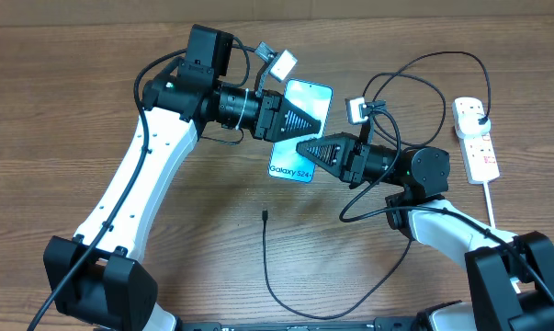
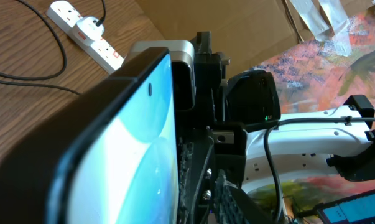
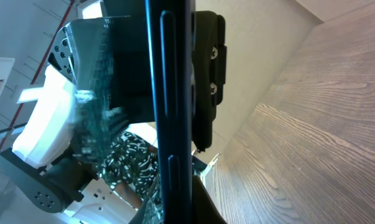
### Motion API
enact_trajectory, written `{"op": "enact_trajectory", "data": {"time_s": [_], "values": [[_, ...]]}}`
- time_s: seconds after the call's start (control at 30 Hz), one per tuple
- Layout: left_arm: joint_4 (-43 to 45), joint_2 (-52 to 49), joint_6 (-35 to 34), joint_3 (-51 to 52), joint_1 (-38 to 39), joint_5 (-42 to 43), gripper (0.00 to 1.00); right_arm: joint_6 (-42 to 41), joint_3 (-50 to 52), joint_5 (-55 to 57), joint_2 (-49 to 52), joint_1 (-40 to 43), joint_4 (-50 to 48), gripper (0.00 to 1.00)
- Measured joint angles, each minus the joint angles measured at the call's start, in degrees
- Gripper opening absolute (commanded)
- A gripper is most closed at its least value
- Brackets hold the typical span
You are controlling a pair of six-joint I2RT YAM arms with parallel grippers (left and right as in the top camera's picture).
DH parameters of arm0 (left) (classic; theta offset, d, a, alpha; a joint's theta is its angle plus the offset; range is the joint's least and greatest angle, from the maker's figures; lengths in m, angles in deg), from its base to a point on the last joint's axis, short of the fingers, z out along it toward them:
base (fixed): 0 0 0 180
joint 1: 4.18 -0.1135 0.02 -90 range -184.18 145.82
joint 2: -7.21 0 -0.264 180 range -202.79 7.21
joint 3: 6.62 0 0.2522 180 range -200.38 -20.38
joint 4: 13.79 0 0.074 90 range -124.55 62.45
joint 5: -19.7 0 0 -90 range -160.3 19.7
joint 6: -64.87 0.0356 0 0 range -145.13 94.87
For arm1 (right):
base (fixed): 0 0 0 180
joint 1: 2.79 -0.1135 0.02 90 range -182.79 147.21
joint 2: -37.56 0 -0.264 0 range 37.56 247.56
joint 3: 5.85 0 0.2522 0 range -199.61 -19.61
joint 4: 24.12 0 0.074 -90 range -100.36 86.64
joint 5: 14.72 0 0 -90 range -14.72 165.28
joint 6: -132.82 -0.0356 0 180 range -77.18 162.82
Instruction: Plug charger to phone and switch on socket
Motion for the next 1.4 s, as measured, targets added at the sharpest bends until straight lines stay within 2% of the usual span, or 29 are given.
{"op": "enact_trajectory", "data": {"time_s": [0.13, 0.2, 0.33, 0.5, 0.57, 0.63, 0.7, 0.73, 0.87, 1.03, 1.13, 1.4], "values": [[0.00, -0.17, 0.02, 0.00, 0.02, 0.02, 0.32, 0.04, 0.00, 0.31, -0.07, -0.07, 0.04, 0.04], [-0.02, -0.26, -0.02, 0.00, 0.02, 0.00, 0.25, 0.04, 0.00, 0.33, -0.07, -0.04, 0.02, 0.04], [0.09, -0.57, -0.13, 0.02, 0.02, -0.37, 0.04, 0.20, -0.04, 0.13, -0.24, -0.04, -0.20, 0.04], [0.04, -0.63, -0.20, 0.02, -0.04, 0.55, 0.04, 0.24, -0.11, -0.66, -0.48, 0.09, -0.55, 0.04], [0.02, -0.63, -0.20, 0.04, -0.04, 0.55, 0.04, 0.22, -0.11, -0.63, -0.48, 0.09, -0.46, 0.12], [0.07, -0.63, 0.07, 0.04, 0.00, -0.22, 0.04, -0.35, -0.15, -0.52, -0.48, 0.09, -0.04, 0.28], [-0.20, -0.63, 0.07, 0.07, 0.42, -0.48, 0.04, -0.79, -0.22, 0.72, -0.31, 0.15, 0.94, 0.56], [-0.24, -0.63, 0.07, 0.07, 0.76, -0.42, 0.04, -0.68, -0.22, 1.16, -0.31, 0.33, 1.27, 0.65], [-0.35, -0.63, 0.04, 0.07, 1.64, -2.29, 0.04, -1.05, -0.22, 2.05, -0.28, 0.94, 2.49, 0.85], [-1.55, -0.63, -0.28, 0.07, 1.95, -12.39, 0.04, -0.92, -0.24, 1.42, -0.28, 2.49, 4.87, 0.93], [-3.52, -0.63, -1.49, 0.07, 1.95, -21.44, 0.04, 0.00, -0.33, -0.17, -0.28, 3.54, 9.90, 0.97], [-11.52, -0.63, -8.13, 0.17, 1.95, -46.25, 0.04, 11.15, -0.83, -2.54, -0.15, 3.80, 38.03, 1.00]]}}
